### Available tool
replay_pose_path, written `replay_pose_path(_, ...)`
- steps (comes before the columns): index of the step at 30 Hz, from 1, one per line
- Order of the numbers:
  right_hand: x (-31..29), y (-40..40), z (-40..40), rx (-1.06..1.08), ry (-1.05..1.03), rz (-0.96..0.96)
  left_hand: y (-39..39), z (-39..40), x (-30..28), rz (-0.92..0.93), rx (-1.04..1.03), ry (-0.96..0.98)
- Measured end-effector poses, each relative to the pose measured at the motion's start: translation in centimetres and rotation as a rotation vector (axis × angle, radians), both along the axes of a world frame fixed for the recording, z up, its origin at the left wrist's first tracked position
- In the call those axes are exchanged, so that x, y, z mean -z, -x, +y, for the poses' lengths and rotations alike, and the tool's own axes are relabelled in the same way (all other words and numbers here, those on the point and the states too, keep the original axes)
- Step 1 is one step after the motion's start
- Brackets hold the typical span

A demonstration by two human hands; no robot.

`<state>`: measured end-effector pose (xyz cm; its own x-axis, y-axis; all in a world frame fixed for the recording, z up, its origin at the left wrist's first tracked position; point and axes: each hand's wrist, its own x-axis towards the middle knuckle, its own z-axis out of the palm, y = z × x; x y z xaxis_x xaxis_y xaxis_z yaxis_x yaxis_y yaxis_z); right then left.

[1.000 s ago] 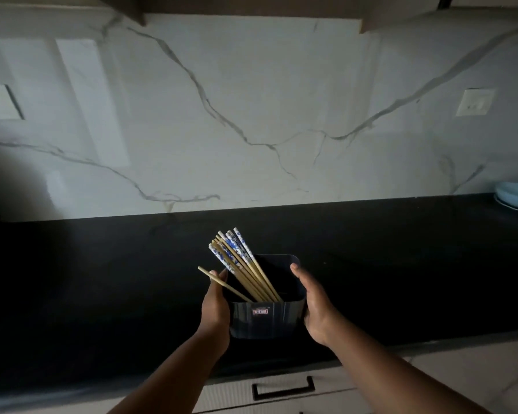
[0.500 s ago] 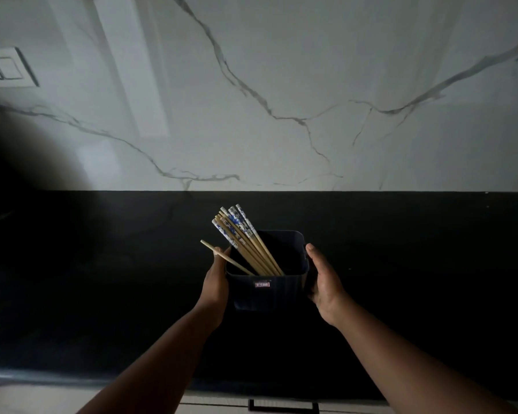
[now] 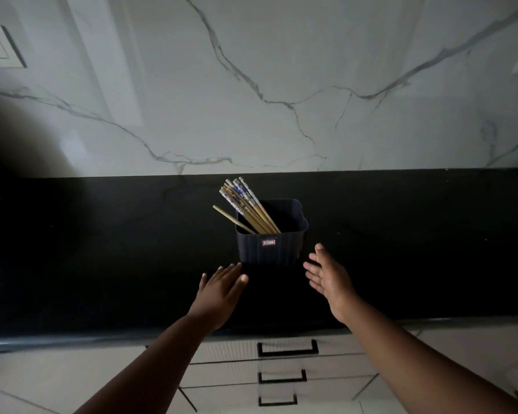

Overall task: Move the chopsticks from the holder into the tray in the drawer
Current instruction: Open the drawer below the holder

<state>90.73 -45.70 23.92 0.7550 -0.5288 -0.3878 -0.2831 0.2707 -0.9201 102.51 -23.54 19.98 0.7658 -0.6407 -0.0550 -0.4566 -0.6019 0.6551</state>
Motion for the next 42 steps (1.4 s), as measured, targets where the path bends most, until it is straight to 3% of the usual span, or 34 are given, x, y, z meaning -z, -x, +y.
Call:
replay_pose_path(5,0.8,4.0,4.1,0.017,0.274,0.037,1.4,4.0,2.0,-0.314,0.205,-0.302)
replay_pose_path(8,1.9,6.9,6.4,-0.035,0.654,-0.001,1.3,6.1,2.1,-0.386,0.201,-0.389)
replay_pose_path(11,3.6,9.4,7.1,-0.247,1.225,-0.088,0.3,7.9,2.1,-0.403,0.075,-0.458)
replay_pose_path(13,5.1,10.3,7.1,-0.403,1.420,-0.100,-0.5,8.5,2.2,-0.390,-0.014,-0.491)
replay_pose_path(21,12.6,9.5,7.0,-0.770,1.448,0.314,0.4,4.2,2.4,-0.448,-0.005,-0.436)
replay_pose_path(28,15.0,8.0,6.7,-0.800,1.390,0.389,0.7,4.2,2.8,-0.424,-0.043,-0.433)
replay_pose_path(42,13.5,7.8,6.8,-0.809,1.358,0.497,0.8,4.2,2.6,-0.424,-0.056,-0.429)
